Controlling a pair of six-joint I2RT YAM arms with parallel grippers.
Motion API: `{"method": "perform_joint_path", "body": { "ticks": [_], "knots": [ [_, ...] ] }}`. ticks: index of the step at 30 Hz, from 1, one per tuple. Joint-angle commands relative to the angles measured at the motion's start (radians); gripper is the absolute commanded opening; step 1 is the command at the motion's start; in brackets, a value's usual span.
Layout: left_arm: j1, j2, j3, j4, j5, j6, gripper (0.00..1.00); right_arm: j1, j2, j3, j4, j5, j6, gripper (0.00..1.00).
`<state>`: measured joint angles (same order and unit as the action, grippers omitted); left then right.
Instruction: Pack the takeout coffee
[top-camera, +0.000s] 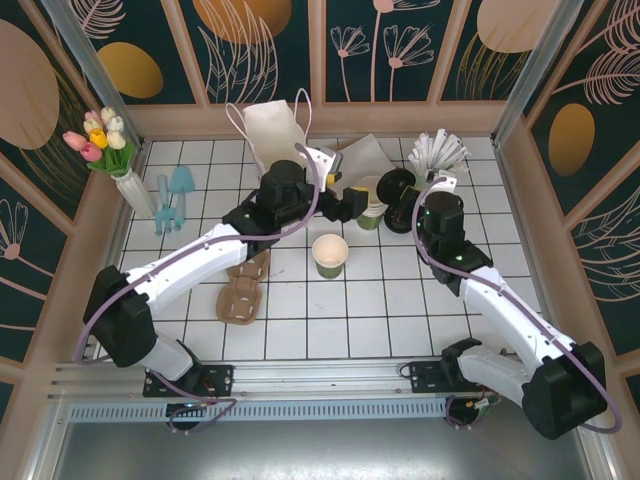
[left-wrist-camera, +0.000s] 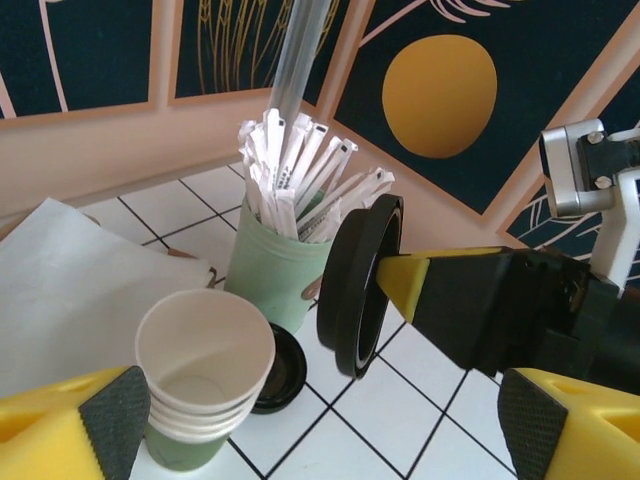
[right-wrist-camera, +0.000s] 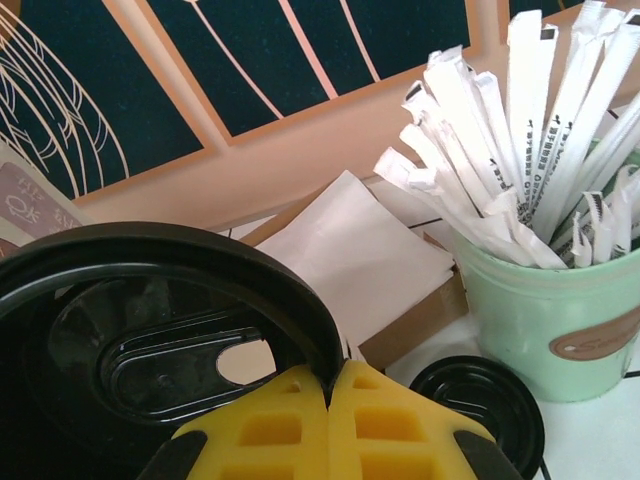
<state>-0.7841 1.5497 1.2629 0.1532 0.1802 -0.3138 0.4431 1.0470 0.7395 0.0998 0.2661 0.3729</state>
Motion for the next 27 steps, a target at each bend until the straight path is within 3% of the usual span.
{"method": "perform_joint_path", "body": {
  "ticks": [1,7,11,18,27],
  "knots": [
    [-0.007,0.046,0.063,-0.029,-0.043,0.027,0.91,0.036,0.028,0.055,-0.019,0.067,0.009,0.04],
    [-0.013,0.129,0.138,-0.060,-0.081,0.034,0.88,0.076,0.067,0.084,-0.017,0.080,0.008,0.04],
    [-0.014,0.135,0.165,-0.060,-0.028,0.053,0.92,0.077,0.066,0.075,0.020,0.035,-0.030,0.04],
    [-0.012,0.226,0.373,-0.370,-0.106,0.294,0.86,0.088,0.083,0.114,0.012,-0.022,-0.263,0.05],
    [-0.011,0.381,0.665,-0.663,-0.184,0.546,0.83,0.098,0.145,0.190,-0.014,-0.024,-0.378,0.05]
  ]
}}
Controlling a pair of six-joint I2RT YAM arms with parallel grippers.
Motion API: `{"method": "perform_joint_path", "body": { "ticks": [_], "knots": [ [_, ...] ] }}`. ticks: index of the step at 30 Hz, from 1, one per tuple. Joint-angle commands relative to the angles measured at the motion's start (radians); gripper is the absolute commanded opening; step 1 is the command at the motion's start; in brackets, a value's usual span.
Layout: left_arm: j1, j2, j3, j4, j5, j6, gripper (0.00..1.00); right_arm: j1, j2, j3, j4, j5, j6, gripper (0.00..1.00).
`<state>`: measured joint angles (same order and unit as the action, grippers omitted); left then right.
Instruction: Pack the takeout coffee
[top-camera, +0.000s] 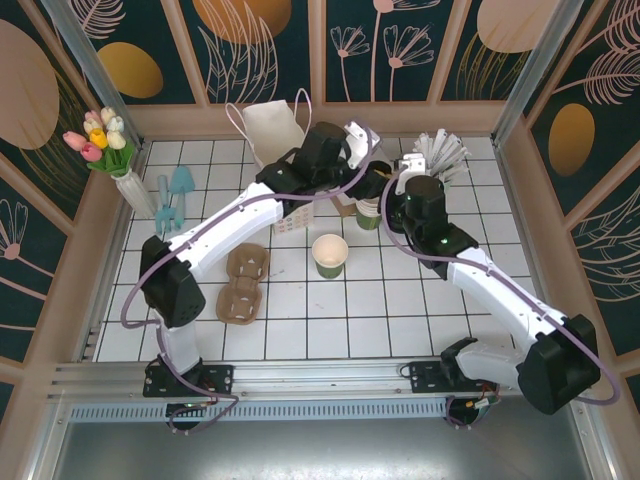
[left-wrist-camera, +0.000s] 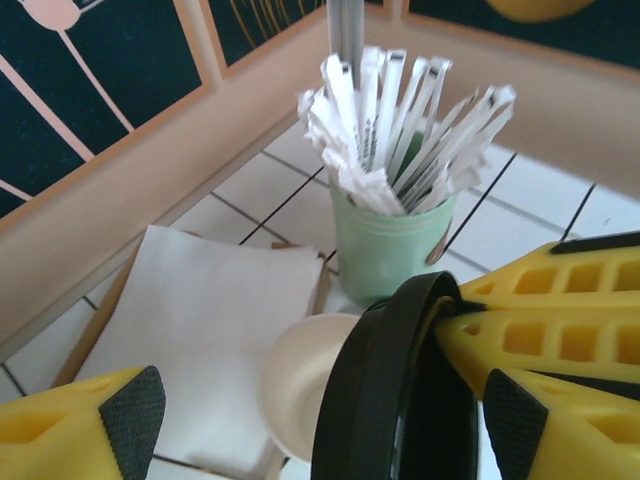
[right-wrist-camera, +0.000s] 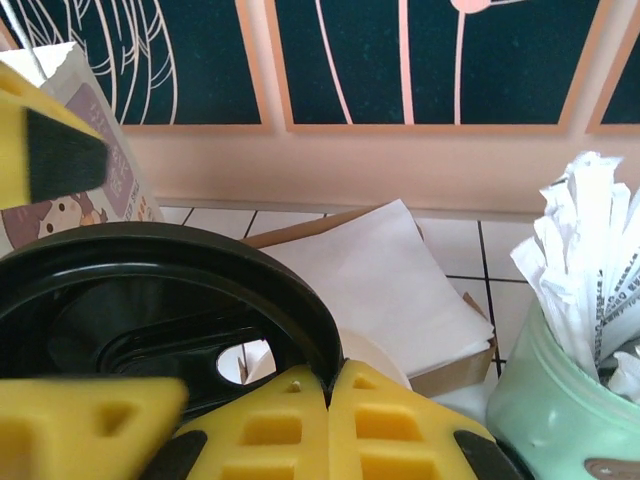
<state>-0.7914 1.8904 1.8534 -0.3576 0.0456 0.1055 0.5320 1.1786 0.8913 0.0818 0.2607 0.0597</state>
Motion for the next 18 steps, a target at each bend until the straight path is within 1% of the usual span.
{"method": "perform_joint_path", "body": {
  "ticks": [1,2,3,4,6,9,10,12,16,17,18],
  "knots": [
    [-0.004,0.054,0.098,-0.171,-0.059,0.141,0.81,0.010,0.018,0.043,0.000,-0.018,-0.074,0.05],
    [-0.005,0.065,0.116,-0.183,-0.067,0.154,0.80,0.010,0.024,0.051,-0.003,-0.017,-0.081,0.04],
    [-0.004,0.076,0.130,-0.193,-0.074,0.162,0.76,0.010,0.030,0.056,-0.007,-0.017,-0.086,0.05],
    [-0.004,0.083,0.139,-0.200,-0.079,0.167,0.71,0.010,0.032,0.059,-0.009,-0.018,-0.089,0.05],
    [-0.005,0.093,0.147,-0.199,-0.083,0.167,0.58,0.010,0.038,0.064,-0.010,-0.024,-0.095,0.04],
    [-0.004,0.091,0.142,-0.190,-0.053,0.160,0.46,0.009,0.049,0.073,-0.016,-0.025,-0.101,0.04],
    [-0.004,0.090,0.139,-0.187,-0.050,0.159,0.43,0.027,0.052,0.076,-0.018,-0.027,-0.104,0.05],
    [-0.004,0.091,0.136,-0.181,-0.055,0.153,0.34,0.031,0.055,0.079,-0.019,-0.032,-0.107,0.05],
    [-0.003,0.082,0.125,-0.160,-0.058,0.138,0.25,0.033,0.052,0.083,-0.022,-0.041,-0.109,0.05],
    [-0.004,0.074,0.116,-0.147,-0.063,0.130,0.22,0.033,0.047,0.084,-0.023,-0.041,-0.105,0.07],
    [-0.005,0.063,0.105,-0.131,-0.065,0.121,0.20,0.030,0.038,0.083,-0.021,-0.039,-0.095,0.11]
  ]
}}
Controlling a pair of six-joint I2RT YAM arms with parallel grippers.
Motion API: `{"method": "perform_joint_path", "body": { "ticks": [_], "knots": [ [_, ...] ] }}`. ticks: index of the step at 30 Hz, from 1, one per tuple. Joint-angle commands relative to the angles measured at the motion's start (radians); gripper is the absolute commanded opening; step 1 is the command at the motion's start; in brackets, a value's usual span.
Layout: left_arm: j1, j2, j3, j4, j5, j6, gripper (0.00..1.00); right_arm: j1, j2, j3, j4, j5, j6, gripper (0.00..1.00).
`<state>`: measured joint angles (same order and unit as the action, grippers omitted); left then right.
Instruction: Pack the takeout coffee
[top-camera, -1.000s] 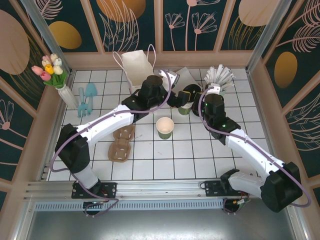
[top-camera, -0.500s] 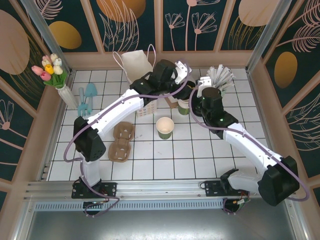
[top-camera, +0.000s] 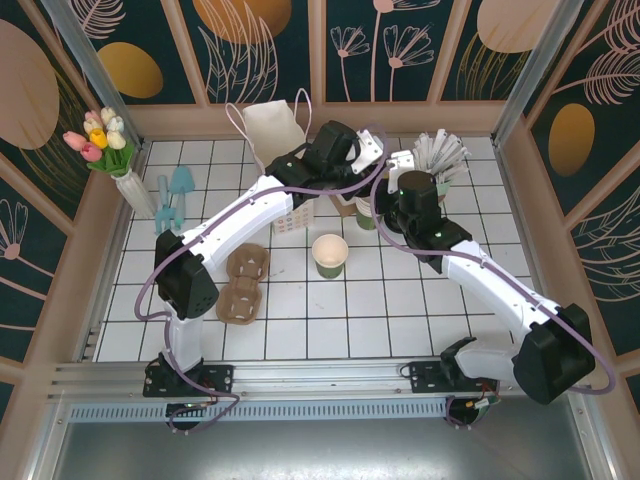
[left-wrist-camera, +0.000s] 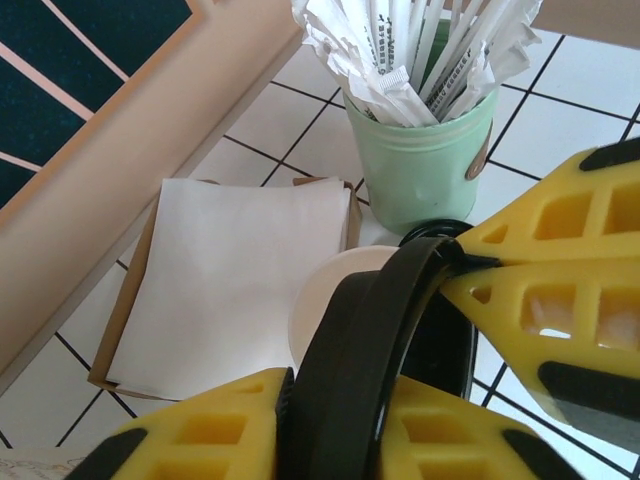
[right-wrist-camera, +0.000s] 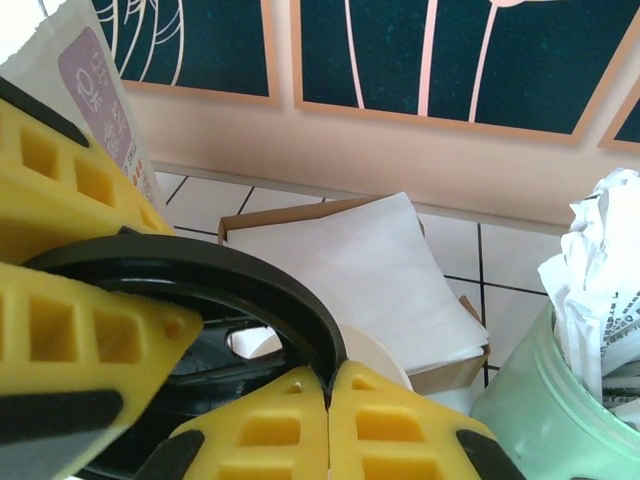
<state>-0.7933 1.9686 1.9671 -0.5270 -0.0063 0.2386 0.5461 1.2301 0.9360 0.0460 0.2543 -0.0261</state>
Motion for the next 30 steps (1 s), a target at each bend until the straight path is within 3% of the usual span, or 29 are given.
{"method": "perform_joint_path", "body": {
  "ticks": [1,3,8,11,12,17,21,25,30],
  "knots": [
    [-0.002,-0.026,-0.022,0.058,-0.015,-0.022,0.17,0.013,-0.026,0.035,0.017,-0.036,0.007,0.16],
    [-0.002,-0.058,-0.061,0.113,-0.020,-0.063,0.12,0.007,-0.071,0.018,0.031,-0.075,0.058,0.31],
    [0.005,-0.142,-0.162,0.249,0.031,-0.222,0.02,-0.131,-0.216,-0.069,0.112,-0.234,0.301,0.70],
    [0.024,-0.214,-0.259,0.395,0.055,-0.387,0.00,-0.222,-0.288,-0.148,0.195,-0.356,0.489,0.86],
    [0.036,-0.240,-0.297,0.451,0.074,-0.453,0.00,-0.244,-0.305,-0.181,0.240,-0.392,0.541,0.98],
    [0.115,-0.396,-0.567,0.930,0.294,-0.932,0.00,-0.276,-0.304,-0.303,0.549,-0.584,0.815,0.99],
    [0.121,-0.422,-0.684,1.203,0.322,-1.195,0.00,-0.209,-0.263,-0.318,0.753,-0.581,0.805,0.95],
    [0.126,-0.381,-0.700,1.311,0.344,-1.325,0.00,-0.139,-0.199,-0.266,0.851,-0.629,0.687,0.91],
    [0.126,-0.316,-0.705,1.488,0.403,-1.383,0.00,-0.105,-0.100,-0.220,0.963,-0.645,0.714,0.86]
  ]
}}
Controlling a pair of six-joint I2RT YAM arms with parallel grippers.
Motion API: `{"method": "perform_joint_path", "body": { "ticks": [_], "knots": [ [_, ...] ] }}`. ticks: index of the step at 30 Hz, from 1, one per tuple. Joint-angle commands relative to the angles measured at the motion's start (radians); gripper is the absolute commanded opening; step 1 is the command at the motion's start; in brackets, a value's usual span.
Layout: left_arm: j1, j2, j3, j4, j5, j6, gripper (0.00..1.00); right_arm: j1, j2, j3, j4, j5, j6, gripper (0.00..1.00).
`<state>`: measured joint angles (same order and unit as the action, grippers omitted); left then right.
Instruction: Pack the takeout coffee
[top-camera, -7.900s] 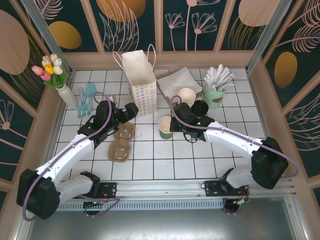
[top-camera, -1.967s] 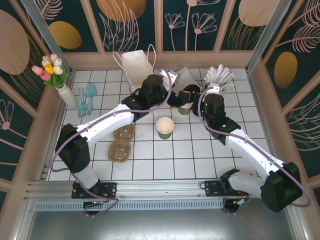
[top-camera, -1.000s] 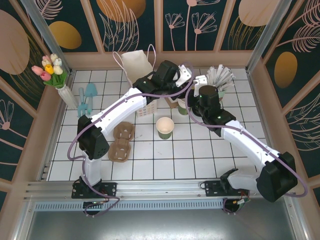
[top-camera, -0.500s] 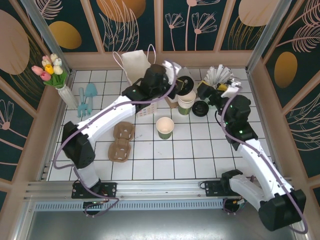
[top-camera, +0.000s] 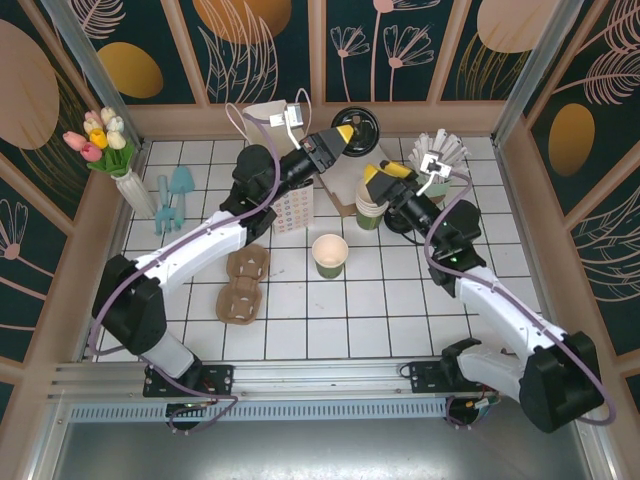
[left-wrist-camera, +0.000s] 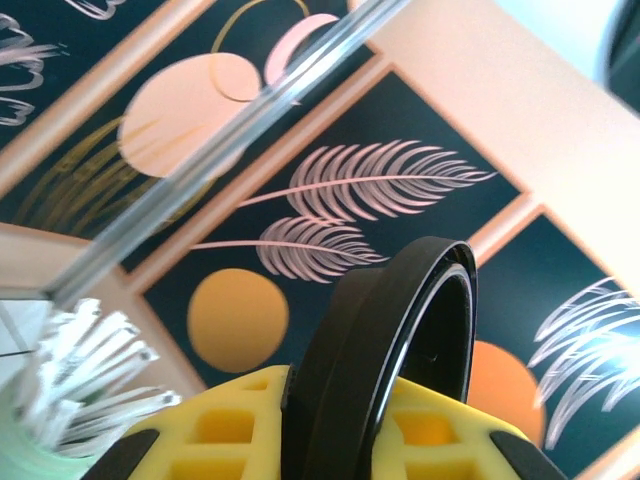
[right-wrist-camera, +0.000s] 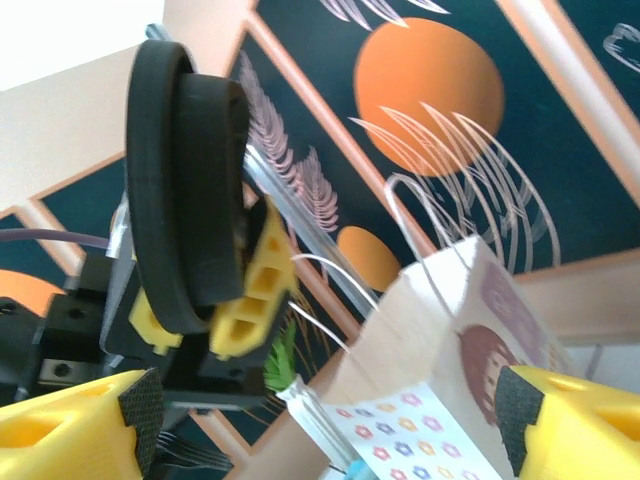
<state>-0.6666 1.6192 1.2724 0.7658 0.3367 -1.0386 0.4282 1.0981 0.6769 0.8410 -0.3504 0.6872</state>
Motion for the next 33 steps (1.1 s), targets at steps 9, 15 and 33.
{"method": "perform_joint_path", "body": {
  "ticks": [9,15,33],
  "knots": [
    [-0.002,0.065,-0.013,0.254,0.060,-0.102,0.00,0.071,0.126,0.083,0.294,0.047,-0.056,0.79],
    [-0.001,0.066,-0.021,0.273,0.059,-0.102,0.00,0.085,0.181,0.097,0.379,0.122,-0.061,0.70],
    [-0.001,0.067,-0.033,0.303,0.085,-0.112,0.09,0.109,0.214,0.161,0.351,0.144,-0.199,0.23]
  ]
}}
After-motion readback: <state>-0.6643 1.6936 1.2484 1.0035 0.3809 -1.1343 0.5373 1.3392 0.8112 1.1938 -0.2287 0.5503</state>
